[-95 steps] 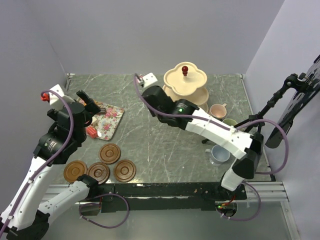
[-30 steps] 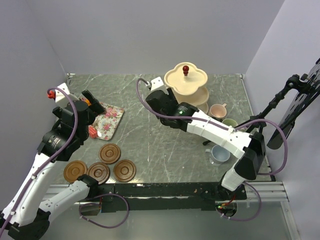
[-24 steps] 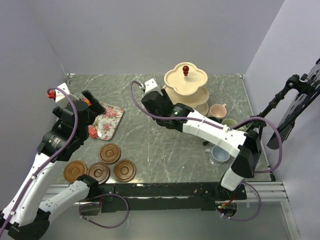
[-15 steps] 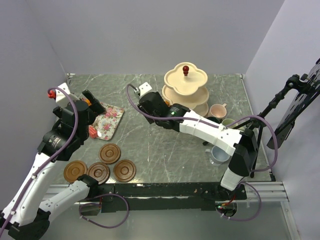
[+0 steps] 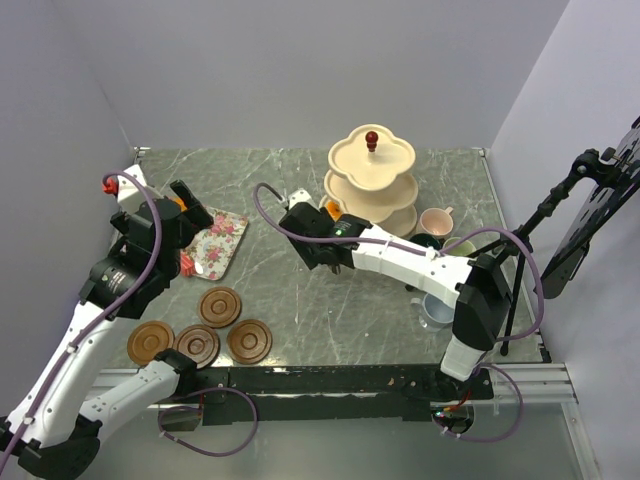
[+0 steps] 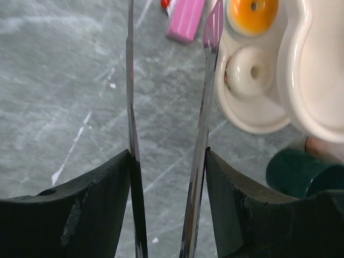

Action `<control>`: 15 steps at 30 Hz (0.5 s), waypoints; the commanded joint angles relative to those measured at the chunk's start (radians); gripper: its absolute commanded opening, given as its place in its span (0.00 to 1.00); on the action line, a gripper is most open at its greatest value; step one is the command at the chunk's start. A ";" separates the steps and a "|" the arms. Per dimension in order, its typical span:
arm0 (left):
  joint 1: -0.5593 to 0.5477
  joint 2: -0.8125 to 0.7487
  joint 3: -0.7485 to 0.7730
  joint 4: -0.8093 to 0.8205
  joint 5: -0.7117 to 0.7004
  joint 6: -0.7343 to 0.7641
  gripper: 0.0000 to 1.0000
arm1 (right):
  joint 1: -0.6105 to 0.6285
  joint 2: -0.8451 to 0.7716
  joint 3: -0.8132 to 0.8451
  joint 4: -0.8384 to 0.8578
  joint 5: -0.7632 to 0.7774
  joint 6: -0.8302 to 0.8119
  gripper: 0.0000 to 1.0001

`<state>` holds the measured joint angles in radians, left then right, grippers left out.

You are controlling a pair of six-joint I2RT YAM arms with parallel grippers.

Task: Serve the afternoon tea
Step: Place the clamp at the center of the board.

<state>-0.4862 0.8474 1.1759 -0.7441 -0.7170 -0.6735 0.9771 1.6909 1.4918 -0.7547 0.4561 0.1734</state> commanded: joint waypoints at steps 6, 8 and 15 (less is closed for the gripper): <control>-0.002 -0.005 -0.004 0.035 0.022 0.009 1.00 | -0.017 -0.054 -0.070 -0.083 0.041 0.092 0.64; -0.003 -0.005 -0.005 0.035 0.028 0.008 1.00 | -0.023 -0.063 -0.090 -0.046 0.020 0.077 0.62; -0.005 0.002 0.001 0.035 0.039 0.009 1.00 | -0.031 -0.036 -0.099 0.038 -0.005 0.015 0.58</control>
<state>-0.4862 0.8482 1.1706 -0.7433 -0.6930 -0.6735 0.9546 1.6817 1.3884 -0.7879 0.4503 0.2214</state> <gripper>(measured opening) 0.995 0.589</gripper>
